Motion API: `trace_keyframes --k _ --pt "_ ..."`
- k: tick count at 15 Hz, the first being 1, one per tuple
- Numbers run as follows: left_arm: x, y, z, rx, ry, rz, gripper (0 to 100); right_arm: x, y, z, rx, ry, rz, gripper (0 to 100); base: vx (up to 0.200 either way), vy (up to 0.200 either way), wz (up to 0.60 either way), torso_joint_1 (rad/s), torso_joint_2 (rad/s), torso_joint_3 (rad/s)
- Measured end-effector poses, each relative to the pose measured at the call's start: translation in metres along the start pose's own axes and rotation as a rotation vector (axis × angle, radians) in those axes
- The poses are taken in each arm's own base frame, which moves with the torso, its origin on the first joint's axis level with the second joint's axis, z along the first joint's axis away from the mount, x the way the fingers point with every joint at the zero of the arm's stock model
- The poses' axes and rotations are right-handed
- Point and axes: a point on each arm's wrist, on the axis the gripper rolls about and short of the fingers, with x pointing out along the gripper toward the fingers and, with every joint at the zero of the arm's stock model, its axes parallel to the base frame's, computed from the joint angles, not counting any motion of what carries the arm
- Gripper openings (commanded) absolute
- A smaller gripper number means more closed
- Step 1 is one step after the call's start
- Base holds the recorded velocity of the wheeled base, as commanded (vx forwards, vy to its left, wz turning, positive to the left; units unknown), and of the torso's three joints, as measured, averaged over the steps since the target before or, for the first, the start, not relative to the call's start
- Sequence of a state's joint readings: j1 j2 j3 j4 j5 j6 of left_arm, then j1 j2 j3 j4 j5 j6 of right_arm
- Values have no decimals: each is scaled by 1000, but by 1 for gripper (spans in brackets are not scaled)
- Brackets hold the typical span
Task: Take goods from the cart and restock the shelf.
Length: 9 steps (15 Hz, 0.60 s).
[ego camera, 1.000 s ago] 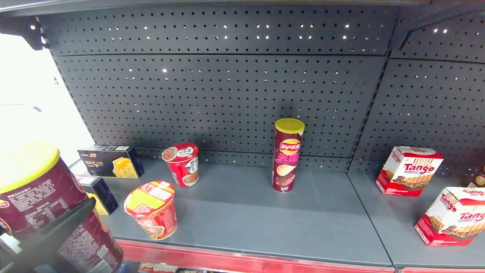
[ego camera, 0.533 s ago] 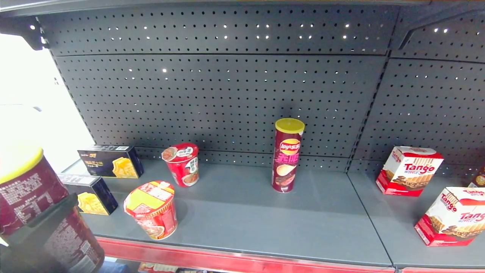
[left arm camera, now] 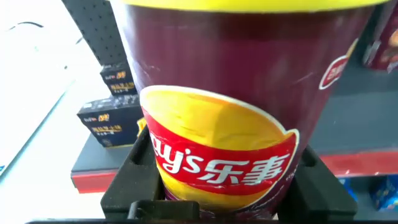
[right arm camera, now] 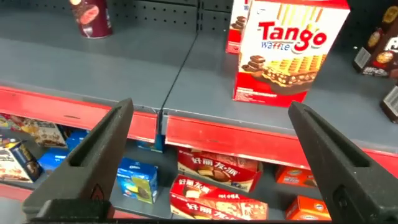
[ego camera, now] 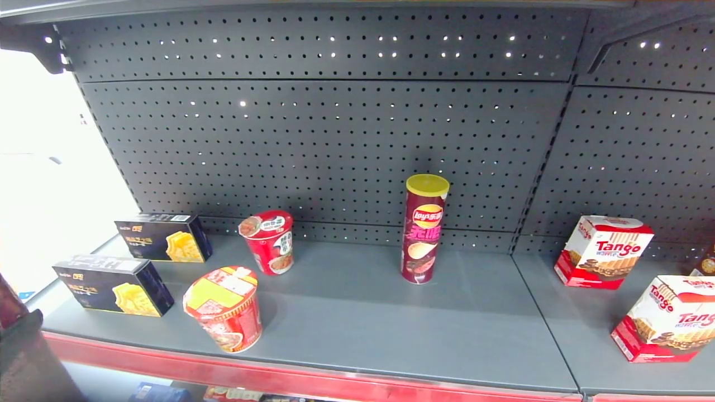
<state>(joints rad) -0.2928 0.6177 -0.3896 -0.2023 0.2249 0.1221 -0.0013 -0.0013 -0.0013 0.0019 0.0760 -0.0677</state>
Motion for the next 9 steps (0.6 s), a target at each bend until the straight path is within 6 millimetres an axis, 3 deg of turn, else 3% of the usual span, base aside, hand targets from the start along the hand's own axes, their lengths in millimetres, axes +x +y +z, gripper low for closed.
trace_keyframes --k 3,9 --pt "-3 1 1 -9 -17 0 0 0 -2 0 29 14 -159 100 0 0 0 0 0 0" --pt "-5 2 6 -12 -28 -3 0 0 -1 2 -2 7 -145 100 0 0 0 0 0 0"
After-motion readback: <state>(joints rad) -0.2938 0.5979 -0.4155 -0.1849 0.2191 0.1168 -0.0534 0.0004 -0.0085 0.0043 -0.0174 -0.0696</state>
